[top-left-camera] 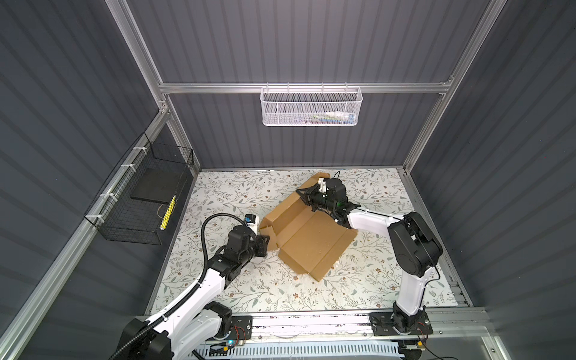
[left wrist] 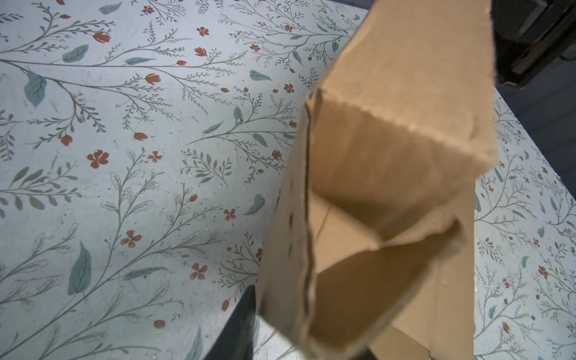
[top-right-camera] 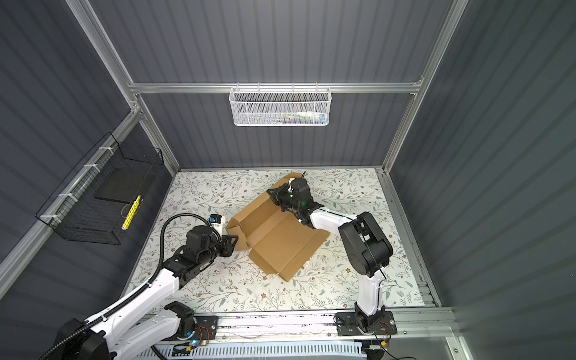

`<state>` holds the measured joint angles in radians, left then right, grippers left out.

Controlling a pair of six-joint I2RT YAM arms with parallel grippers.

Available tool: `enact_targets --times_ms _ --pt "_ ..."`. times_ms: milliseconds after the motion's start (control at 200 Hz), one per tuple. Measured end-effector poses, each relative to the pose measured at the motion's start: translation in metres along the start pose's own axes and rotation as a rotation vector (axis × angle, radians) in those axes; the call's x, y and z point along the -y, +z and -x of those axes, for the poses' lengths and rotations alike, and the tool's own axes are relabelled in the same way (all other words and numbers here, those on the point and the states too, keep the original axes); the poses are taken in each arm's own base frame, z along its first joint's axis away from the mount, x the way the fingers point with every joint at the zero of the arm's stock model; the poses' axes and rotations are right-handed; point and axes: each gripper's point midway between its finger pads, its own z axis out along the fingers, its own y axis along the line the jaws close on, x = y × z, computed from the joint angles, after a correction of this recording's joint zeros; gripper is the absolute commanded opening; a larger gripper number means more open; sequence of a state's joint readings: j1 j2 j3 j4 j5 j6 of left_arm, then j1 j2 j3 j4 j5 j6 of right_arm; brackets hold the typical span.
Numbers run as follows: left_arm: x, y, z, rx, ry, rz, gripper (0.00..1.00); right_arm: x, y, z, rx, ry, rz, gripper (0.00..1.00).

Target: Fold the paper box

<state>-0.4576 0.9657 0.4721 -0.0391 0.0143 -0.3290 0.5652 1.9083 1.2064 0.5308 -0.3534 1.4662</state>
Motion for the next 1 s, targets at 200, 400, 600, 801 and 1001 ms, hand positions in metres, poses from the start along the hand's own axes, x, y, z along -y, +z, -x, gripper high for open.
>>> enact_targets --times_ms 200,400,600,801,1001 --pt "0.002 0.001 0.007 0.029 0.003 -0.010 0.35 -0.001 0.001 -0.004 -0.012 -0.002 0.002 0.07" --pt "0.004 0.002 0.012 0.046 0.007 -0.019 0.35 -0.002 0.001 -0.004 -0.015 -0.002 0.003 0.07" --pt "0.008 -0.003 0.016 0.068 0.009 -0.035 0.37 -0.002 0.001 -0.005 -0.017 -0.002 0.004 0.07" --pt "0.011 -0.016 0.019 0.091 0.011 -0.051 0.41 -0.002 0.001 -0.005 -0.020 -0.002 0.003 0.07" --pt "0.013 -0.027 0.012 0.090 0.012 -0.075 0.43 -0.002 0.001 -0.005 -0.023 -0.001 0.002 0.07"
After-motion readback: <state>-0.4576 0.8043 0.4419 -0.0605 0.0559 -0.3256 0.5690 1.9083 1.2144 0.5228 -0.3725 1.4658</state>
